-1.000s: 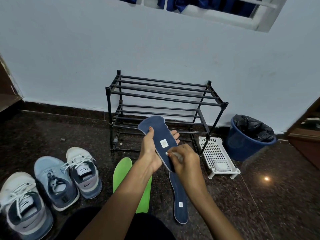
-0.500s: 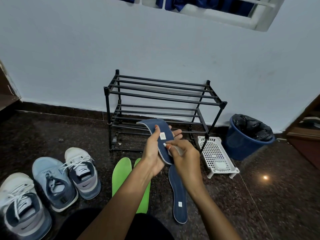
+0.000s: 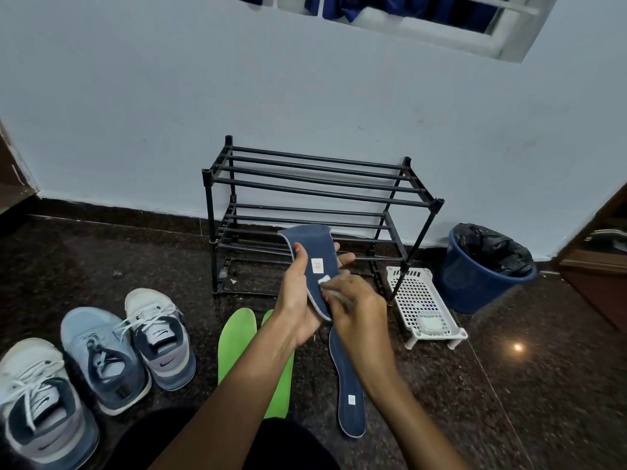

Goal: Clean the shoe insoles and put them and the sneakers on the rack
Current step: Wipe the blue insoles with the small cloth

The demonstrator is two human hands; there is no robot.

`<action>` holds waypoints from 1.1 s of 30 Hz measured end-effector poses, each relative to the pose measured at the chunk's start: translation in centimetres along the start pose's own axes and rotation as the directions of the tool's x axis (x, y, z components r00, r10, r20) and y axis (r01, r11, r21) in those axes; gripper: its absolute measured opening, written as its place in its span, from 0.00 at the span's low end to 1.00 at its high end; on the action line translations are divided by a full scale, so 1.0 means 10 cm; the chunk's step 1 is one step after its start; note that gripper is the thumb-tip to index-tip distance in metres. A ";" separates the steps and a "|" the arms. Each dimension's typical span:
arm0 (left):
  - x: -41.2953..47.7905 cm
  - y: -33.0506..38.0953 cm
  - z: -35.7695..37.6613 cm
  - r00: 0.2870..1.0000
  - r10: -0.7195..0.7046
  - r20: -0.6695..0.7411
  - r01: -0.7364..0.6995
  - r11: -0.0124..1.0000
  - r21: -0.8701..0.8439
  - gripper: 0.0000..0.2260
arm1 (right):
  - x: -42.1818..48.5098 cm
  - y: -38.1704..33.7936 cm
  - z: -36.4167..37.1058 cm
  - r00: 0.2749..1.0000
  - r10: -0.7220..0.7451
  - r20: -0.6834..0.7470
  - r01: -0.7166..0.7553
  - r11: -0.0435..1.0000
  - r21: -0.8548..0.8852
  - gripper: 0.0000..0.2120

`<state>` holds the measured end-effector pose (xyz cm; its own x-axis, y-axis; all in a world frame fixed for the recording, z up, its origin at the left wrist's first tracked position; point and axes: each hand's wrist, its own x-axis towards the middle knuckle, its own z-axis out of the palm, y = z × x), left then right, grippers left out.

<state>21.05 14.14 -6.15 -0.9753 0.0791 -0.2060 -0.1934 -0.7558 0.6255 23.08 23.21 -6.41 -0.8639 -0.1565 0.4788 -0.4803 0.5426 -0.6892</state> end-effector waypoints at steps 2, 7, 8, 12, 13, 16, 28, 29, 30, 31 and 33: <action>0.00 0.01 0.00 1.000 0.011 0.002 -0.011 0.999 -0.036 0.27 | -0.02 -0.01 -0.04 0.998 0.034 0.052 -0.038 0.996 0.081 0.09; -0.02 -0.02 0.02 0.998 -0.016 0.064 0.015 1.000 0.007 0.30 | 0.06 -0.01 -0.13 0.994 0.108 0.010 -0.108 0.982 0.157 0.07; -0.02 -0.03 0.03 0.997 -0.022 0.079 0.021 1.000 0.020 0.31 | 0.08 -0.02 -0.13 0.994 0.109 -0.018 -0.106 0.984 0.140 0.08; -0.03 -0.02 0.01 0.995 -0.029 0.093 0.029 1.000 0.010 0.32 | 0.06 -0.05 -0.11 0.992 0.129 0.002 -0.129 0.984 0.126 0.07; -0.03 -0.02 0.01 0.996 -0.031 0.090 0.032 0.999 -0.006 0.33 | 0.04 -0.06 -0.12 0.989 0.143 0.042 -0.148 0.978 0.146 0.06; -0.01 -0.01 0.00 0.996 -0.022 0.081 0.026 0.998 -0.050 0.32 | 0.00 -0.08 -0.12 0.975 0.168 0.148 -0.193 0.966 0.172 0.06; -0.02 -0.05 -0.01 0.996 -0.040 0.081 0.036 0.998 0.046 0.32 | 0.02 -0.11 -0.08 0.997 0.079 -0.011 -0.077 0.991 0.105 0.05; -0.01 -0.05 -0.02 0.996 -0.036 0.080 0.032 0.998 0.047 0.32 | -0.01 -0.11 -0.09 0.996 0.082 0.021 -0.084 0.988 0.127 0.06; -0.01 -0.05 -0.02 0.996 -0.033 0.083 0.030 0.999 0.040 0.32 | -0.03 -0.10 -0.10 0.995 0.083 0.047 -0.089 0.986 0.141 0.06; -0.01 -0.05 -0.01 0.996 -0.027 0.084 0.025 0.999 0.032 0.32 | -0.04 -0.10 -0.11 0.995 0.080 0.061 -0.089 0.986 0.144 0.06; 0.00 -0.07 -0.01 0.996 -0.016 0.084 0.013 1.000 0.028 0.32 | -0.03 -0.12 -0.11 0.996 0.072 0.058 -0.079 0.988 0.132 0.06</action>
<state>21.16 14.56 -6.65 -0.9776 0.1453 -0.1520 -0.2095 -0.7360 0.6438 24.09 23.51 -5.19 -0.9036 -0.1648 0.3955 -0.4263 0.4394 -0.7907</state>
